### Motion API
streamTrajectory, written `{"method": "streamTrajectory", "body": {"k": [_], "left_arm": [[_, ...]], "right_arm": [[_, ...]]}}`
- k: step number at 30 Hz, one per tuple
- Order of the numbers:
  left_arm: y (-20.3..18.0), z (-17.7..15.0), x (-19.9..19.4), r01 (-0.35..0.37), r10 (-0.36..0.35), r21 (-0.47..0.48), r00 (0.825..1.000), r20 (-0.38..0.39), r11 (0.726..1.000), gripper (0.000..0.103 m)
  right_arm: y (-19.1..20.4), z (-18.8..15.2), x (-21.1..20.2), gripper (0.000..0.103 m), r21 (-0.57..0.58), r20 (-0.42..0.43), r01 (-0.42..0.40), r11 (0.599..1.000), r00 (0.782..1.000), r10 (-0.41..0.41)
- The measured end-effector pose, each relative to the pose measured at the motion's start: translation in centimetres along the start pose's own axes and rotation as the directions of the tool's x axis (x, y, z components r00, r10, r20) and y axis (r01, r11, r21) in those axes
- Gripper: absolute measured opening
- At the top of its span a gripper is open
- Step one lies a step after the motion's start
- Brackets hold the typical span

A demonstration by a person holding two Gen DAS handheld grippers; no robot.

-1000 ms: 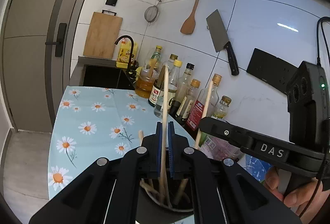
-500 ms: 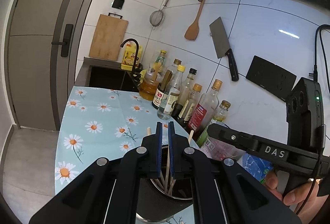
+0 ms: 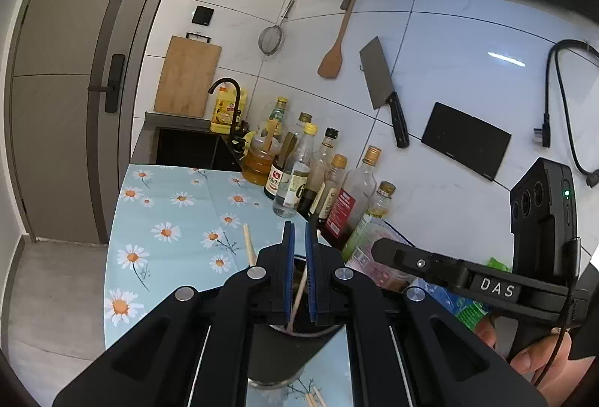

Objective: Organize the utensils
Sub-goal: 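Lower the chopsticks into the holder and open both grippers, then move both open grippers down to the remaining chopsticks on the tablecloth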

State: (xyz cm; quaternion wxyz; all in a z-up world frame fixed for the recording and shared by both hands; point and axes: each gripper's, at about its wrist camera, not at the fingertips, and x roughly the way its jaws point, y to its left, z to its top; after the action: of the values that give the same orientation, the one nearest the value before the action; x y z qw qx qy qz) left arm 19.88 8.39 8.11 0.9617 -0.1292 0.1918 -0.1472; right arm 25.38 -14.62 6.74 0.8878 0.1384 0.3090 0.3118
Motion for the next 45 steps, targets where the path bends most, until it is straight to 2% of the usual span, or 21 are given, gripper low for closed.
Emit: {"method": "streamTrajectory", "body": {"k": [3, 4, 5, 13, 15, 18, 22, 26, 27, 28, 30, 31, 33, 37, 41, 45], "left_arm": [[-0.3, -0.7, -0.6, -0.004, 0.005, 0.003, 1.000, -0.015, 1.000, 0.010], [-0.3, -1.0, -0.8, -0.008, 0.008, 0.002, 1.000, -0.019, 1.000, 0.023], [-0.3, -1.4, -1.0, -0.018, 0.017, 0.000, 0.999, -0.027, 1.000, 0.030], [1.0, -4.4, -2.1, -0.050, 0.046, -0.042, 0.995, -0.094, 0.998, 0.030], [1.2, -5.3, -2.4, -0.055, 0.048, -0.054, 0.992, -0.120, 0.997, 0.030], [1.3, -6.7, -2.4, -0.063, 0.052, -0.062, 0.985, -0.165, 0.996, 0.031], [1.1, -8.8, -2.3, -0.073, 0.058, -0.053, 0.970, -0.235, 0.996, 0.035], [0.9, -11.0, -1.7, -0.077, 0.055, -0.056, 0.944, -0.327, 0.995, 0.036], [0.9, -11.7, -1.4, -0.089, 0.065, -0.050, 0.929, -0.364, 0.995, 0.036], [0.8, -12.1, -1.3, -0.093, 0.068, -0.049, 0.922, -0.381, 0.994, 0.036], [1.0, -13.2, -1.0, -0.102, 0.065, -0.067, 0.905, -0.420, 0.992, 0.037], [1.0, -13.6, -0.9, -0.112, 0.072, -0.067, 0.898, -0.434, 0.991, 0.037], [1.2, -14.4, -0.7, -0.127, 0.079, -0.073, 0.880, -0.468, 0.989, 0.037], [1.2, -16.0, -0.4, -0.141, 0.085, -0.067, 0.847, -0.524, 0.988, 0.037], [1.4, -17.4, -0.2, -0.139, 0.073, -0.068, 0.806, -0.587, 0.988, 0.037], [1.8, -18.4, -0.4, -0.150, 0.073, -0.073, 0.785, -0.615, 0.986, 0.037]], "right_arm": [[0.0, -1.1, -0.5, 0.030, -0.002, -0.031, -0.002, 1.000, 1.000, 0.002], [-0.1, -1.6, -0.6, 0.030, -0.001, -0.047, 0.000, 1.000, 0.999, 0.000], [-0.2, -2.0, -0.7, 0.030, 0.001, -0.061, 0.001, 1.000, 0.998, 0.000], [-1.8, -5.4, -0.7, 0.030, 0.016, -0.177, 0.032, 0.999, 0.984, -0.029], [-2.4, -6.1, -0.6, 0.034, 0.026, -0.205, 0.037, 0.999, 0.978, -0.031], [-3.1, -7.3, 0.0, 0.036, 0.040, -0.267, 0.039, 0.998, 0.963, -0.027], [-3.8, -8.9, 1.2, 0.036, 0.037, -0.360, 0.056, 0.998, 0.932, -0.039], [-4.6, -10.2, 2.6, 0.040, 0.063, -0.470, 0.076, 0.995, 0.882, -0.037], [-4.8, -10.5, 2.9, 0.042, 0.063, -0.496, 0.081, 0.995, 0.867, -0.039], [-4.9, -11.0, 3.4, 0.042, 0.051, -0.526, 0.100, 0.994, 0.849, -0.059], [-5.0, -11.6, 3.9, 0.042, 0.048, -0.558, 0.114, 0.992, 0.827, -0.068], [-5.0, -12.0, 4.3, 0.042, 0.045, -0.588, 0.126, 0.991, 0.805, -0.076], [-5.3, -12.5, 4.9, 0.042, 0.050, -0.616, 0.139, 0.989, 0.784, -0.079], [-5.7, -14.0, 6.4, 0.042, 0.096, -0.707, 0.176, 0.980, 0.705, -0.057], [-5.8, -15.0, 7.8, 0.035, 0.099, -0.762, 0.215, 0.972, 0.644, -0.065], [-5.7, -15.5, 8.7, 0.031, 0.094, -0.794, 0.251, 0.963, 0.603, -0.080]]}}
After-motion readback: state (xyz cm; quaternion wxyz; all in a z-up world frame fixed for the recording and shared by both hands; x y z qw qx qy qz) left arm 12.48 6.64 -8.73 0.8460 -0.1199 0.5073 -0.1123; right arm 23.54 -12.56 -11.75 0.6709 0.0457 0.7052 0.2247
